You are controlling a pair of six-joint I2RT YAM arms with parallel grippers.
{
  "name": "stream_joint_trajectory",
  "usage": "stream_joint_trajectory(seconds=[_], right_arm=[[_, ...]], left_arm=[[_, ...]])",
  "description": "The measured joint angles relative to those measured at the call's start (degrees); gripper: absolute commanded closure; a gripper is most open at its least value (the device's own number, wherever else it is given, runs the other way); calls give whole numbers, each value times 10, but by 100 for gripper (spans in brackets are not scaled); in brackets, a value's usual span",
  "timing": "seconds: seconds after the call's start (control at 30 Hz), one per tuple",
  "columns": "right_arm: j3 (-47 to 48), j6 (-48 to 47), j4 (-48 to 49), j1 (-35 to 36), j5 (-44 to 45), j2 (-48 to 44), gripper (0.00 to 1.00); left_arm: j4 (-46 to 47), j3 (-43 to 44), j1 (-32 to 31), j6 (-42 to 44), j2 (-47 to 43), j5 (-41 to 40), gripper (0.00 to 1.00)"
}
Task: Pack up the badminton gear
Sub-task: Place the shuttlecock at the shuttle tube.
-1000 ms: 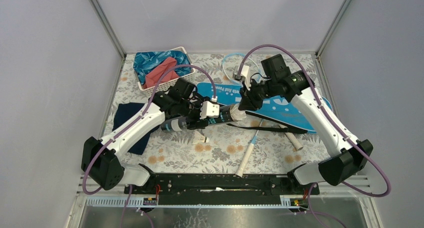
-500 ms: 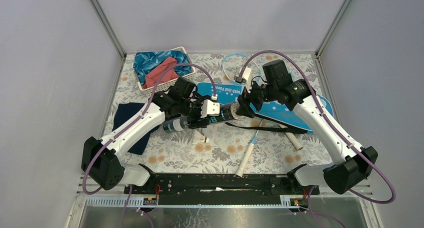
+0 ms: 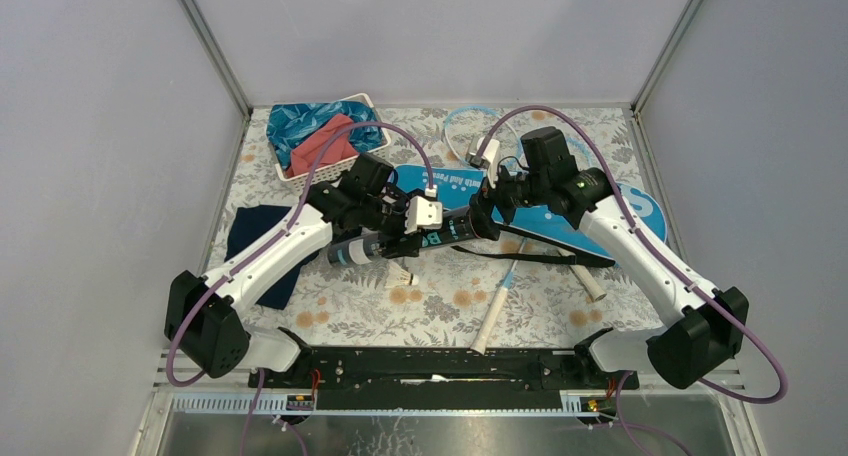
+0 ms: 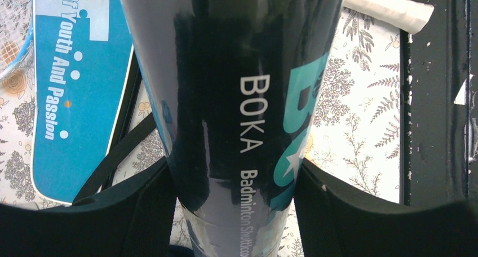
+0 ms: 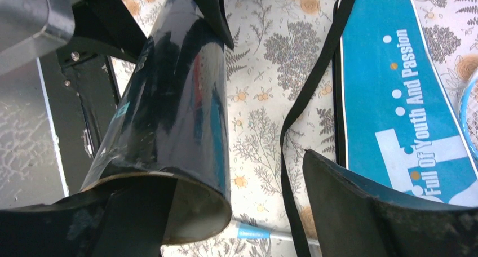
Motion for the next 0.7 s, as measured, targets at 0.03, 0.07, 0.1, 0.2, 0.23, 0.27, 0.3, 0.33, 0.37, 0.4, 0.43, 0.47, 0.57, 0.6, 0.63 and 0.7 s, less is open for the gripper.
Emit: stream_joint_trajectory(seconds=[0.03,0.07,0.1,0.2,0.23,0.27,0.3,0.33,0.37,0.4,0.43,0.47,0.57,0.6,0.63,0.7], right_arm=[[-1,4,5,0,-1,0,3],[-2,9,12,0,-1,0,1],[-2,12,15,0,-1,0,0],[-2,18,24,0,1,0,0],[-2,19,25,0,3,0,0],[-2,19,24,0,6,0,0],[-2,19,22,-1,10,0,0],[-1,19,20,-3,14,-1,0],[0,19,17,-4,16,-2,0],[5,19,10,-8,17,-2,0],[10,19,5,-11,17,-3,0],[19,19,-4,-15,19,-6,0],[50,17,-26,-24,22,-16,0],[60,16,-30,-27,25,-21,0],[72,15,-36,-30,30,-26,0],[93,14,-45,-34,38,-38,0]], left_arm=[[1,0,0,-1,0,0,100],[2,0,0,-2,0,0,100],[2,0,0,-2,0,0,100],[6,-2,0,-4,0,0,100],[10,-4,0,-5,0,-1,100],[14,-6,0,-6,0,-3,100],[18,-8,0,-7,-1,-5,100],[21,-9,0,-8,-1,-8,100],[25,-11,0,-10,-1,-12,100],[28,-12,0,-13,-1,-17,100],[31,-13,1,-17,-1,-21,100],[34,-13,2,-20,-1,-25,100],[48,-13,12,-32,-2,-30,100],[50,-13,14,-35,-2,-31,100],[53,-13,17,-38,-2,-31,100],[57,-13,23,-46,-2,-31,100]])
